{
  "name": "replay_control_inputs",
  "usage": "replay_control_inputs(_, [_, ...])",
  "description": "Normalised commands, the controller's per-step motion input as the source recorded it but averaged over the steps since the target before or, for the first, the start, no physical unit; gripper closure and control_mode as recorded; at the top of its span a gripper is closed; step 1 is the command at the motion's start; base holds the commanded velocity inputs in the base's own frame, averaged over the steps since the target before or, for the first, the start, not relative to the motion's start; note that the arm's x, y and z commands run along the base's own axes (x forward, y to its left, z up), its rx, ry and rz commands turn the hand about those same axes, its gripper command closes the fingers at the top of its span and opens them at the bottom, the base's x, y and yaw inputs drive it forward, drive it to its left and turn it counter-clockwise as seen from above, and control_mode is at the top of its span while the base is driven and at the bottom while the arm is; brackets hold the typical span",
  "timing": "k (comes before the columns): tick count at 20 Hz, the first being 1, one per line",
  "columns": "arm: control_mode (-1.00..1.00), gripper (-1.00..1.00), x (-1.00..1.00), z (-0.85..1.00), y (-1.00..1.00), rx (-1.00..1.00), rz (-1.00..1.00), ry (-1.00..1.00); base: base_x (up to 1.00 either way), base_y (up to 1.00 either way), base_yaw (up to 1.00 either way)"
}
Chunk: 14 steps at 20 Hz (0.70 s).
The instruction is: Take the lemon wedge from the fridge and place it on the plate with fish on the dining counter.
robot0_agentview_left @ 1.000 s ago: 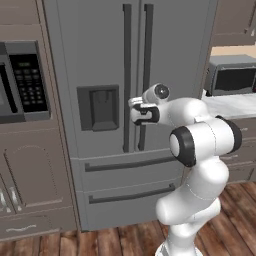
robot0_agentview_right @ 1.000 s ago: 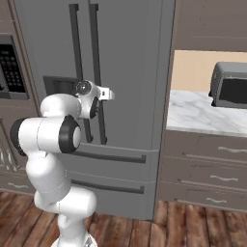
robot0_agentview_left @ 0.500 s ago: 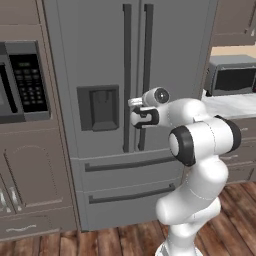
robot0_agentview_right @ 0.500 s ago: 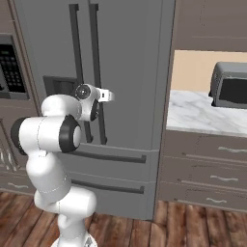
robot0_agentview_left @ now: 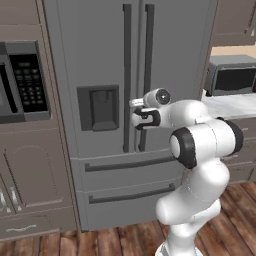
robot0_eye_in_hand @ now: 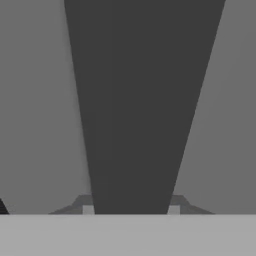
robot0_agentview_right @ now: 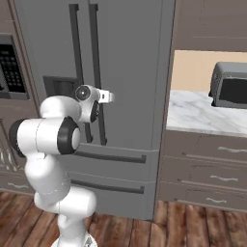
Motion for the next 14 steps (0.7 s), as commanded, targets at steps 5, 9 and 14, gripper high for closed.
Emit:
replay_control_inputs(5, [-1.0,1.0,-0.86,0.06,-0.58,0.01,0.0,-0.11,0.0,0.0,0.0])
replay_control_inputs(9, [-1.0,1.0,-1.0,0.19,-0.98,0.09,-0.06,-0.22,0.0,0.0,0.0])
replay_control_inputs(14, [-1.0,1.0,-1.0,0.32,-1.0,0.15,-0.17,-0.18,0.0,0.0,0.0])
